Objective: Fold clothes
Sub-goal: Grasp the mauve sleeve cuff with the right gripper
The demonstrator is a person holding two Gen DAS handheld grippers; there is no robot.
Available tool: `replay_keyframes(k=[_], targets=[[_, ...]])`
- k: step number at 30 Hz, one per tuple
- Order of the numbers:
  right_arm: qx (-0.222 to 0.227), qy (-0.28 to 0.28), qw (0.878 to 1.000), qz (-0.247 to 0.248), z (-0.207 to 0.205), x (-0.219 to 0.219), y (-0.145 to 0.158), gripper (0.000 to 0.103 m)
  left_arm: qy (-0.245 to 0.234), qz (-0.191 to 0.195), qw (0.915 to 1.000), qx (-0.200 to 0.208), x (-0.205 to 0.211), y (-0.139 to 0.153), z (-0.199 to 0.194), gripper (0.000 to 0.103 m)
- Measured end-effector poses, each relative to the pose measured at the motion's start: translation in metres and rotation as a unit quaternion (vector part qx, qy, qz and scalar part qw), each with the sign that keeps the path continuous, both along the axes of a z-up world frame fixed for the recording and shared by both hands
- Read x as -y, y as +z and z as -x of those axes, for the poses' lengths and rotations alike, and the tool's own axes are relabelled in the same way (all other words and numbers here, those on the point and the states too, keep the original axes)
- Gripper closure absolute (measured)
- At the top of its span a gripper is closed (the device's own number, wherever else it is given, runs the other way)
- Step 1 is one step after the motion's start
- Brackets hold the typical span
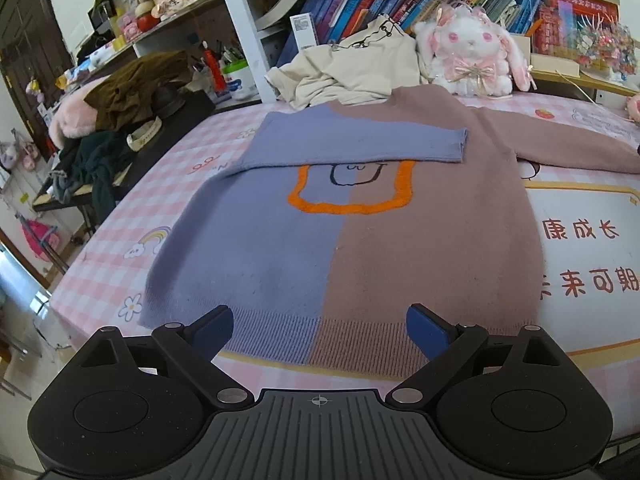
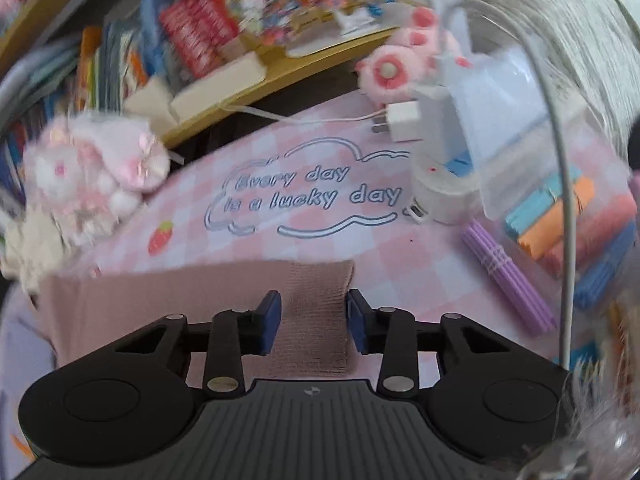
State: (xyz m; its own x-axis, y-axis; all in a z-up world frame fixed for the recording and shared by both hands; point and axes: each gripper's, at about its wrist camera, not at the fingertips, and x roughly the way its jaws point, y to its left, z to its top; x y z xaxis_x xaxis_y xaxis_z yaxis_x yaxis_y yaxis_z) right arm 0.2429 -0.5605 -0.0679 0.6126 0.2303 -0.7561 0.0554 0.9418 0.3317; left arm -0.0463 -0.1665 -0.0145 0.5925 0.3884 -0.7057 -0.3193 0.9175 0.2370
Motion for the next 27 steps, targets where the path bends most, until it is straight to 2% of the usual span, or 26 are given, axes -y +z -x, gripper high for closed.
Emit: replay_keyframes(k=[2,5,7,9,15,19,27], targets=[[-0.008,0.020,1.000,0.014,0.001,-0.005,-0.001,0.092,0.004,0.006,1.0000,0.001,-0.002,-0.001,0.000,0.008],[-0.008,0.049,0.998,0.039,0.001,-0.011,-0.001,0.095,0.007,0.015,0.9999,-0.001,-0.004,-0.003,-0.002,0.008],[-0.004,0.056,0.997,0.046,0.002,-0.012,0.005,0.095,0.004,0.019,0.9998,-0.006,-0.004,-0.005,-0.004,0.008],[0.009,0.054,0.998,0.026,0.006,-0.010,0.018,0.095,-0.003,0.019,0.9998,-0.008,-0.004,-0.006,-0.005,0.008],[0.063,0.073,0.995,-0.020,0.014,-0.017,0.075,0.096,-0.019,0.027,0.9995,0.001,-0.009,-0.007,-0.011,0.008],[0.086,0.087,0.992,-0.020,0.018,-0.032,0.103,0.096,-0.030,0.032,0.9990,0.010,-0.015,-0.007,-0.013,0.008],[0.099,0.103,0.990,-0.007,0.042,-0.091,0.120,0.095,-0.079,0.025,0.9963,0.023,-0.046,-0.010,-0.012,0.008]])
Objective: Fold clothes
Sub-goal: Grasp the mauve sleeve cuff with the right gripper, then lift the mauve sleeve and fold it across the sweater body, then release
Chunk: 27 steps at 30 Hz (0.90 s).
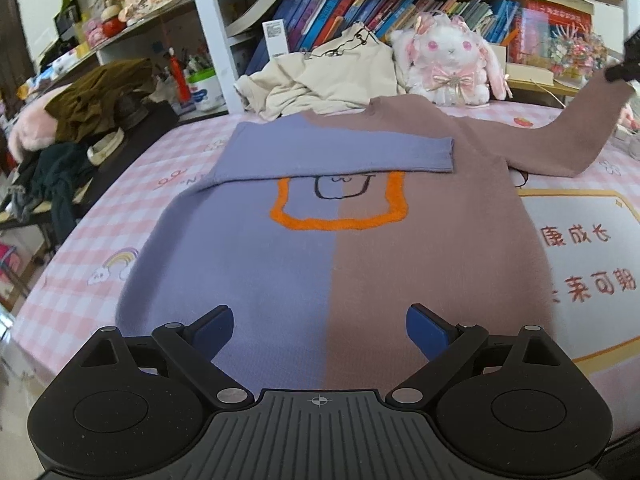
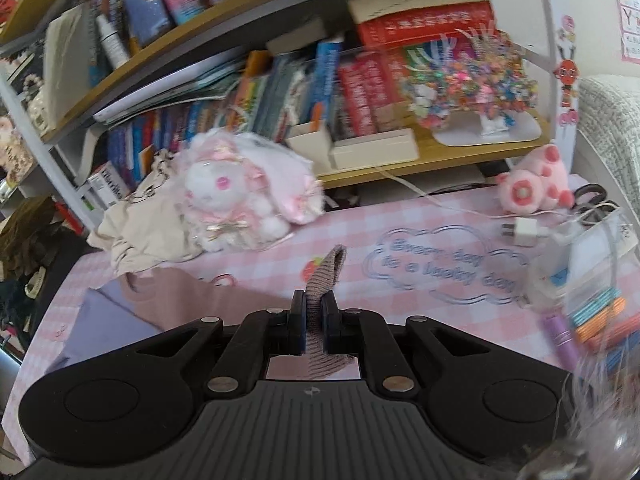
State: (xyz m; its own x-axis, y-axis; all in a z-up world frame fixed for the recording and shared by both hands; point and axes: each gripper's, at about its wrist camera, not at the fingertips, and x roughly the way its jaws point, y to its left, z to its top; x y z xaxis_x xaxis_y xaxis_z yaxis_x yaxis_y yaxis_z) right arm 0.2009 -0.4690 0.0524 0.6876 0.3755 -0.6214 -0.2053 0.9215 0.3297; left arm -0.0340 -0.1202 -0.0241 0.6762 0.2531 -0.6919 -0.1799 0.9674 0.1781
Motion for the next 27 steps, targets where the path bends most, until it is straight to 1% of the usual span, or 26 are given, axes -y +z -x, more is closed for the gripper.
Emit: replay_keyframes(k=[3,6,8,11,16,20,24,27], targets=[[0.007,0.006,1.000,-0.001,0.008,-0.035,0.010,0.095,-0.024,-0.010,0.9996,0.008,-0.021,0.003,0.000,0.008],[0.011,0.013,1.000,-0.009,0.009,-0.073,0.023,0.095,-0.045,-0.011,0.9988,0.018,-0.045,0.010,0.001,0.008],[0.022,0.023,1.000,0.000,0.007,-0.109,0.030,0.095,-0.057,-0.009,0.9980,0.026,-0.062,0.012,0.003,0.008],[0.032,0.033,0.999,-0.001,0.002,-0.159,0.039,0.095,-0.075,-0.005,0.9964,0.038,-0.087,0.015,0.005,0.008],[0.054,0.047,0.997,0.015,-0.006,-0.240,0.054,0.095,-0.099,-0.004,0.9942,0.042,-0.117,0.014,0.009,0.008],[0.062,0.050,0.996,0.028,-0.012,-0.290,0.055,0.095,-0.111,0.007,0.9928,0.046,-0.137,0.014,0.006,0.007],[0.062,0.041,0.997,0.026,-0.016,-0.326,0.050,0.095,-0.119,0.014,0.9917,0.047,-0.149,0.014,0.003,0.007],[0.067,0.044,0.996,0.029,-0.018,-0.352,0.046,0.095,-0.126,0.017,0.9908,0.045,-0.157,0.012,0.002,0.007]])
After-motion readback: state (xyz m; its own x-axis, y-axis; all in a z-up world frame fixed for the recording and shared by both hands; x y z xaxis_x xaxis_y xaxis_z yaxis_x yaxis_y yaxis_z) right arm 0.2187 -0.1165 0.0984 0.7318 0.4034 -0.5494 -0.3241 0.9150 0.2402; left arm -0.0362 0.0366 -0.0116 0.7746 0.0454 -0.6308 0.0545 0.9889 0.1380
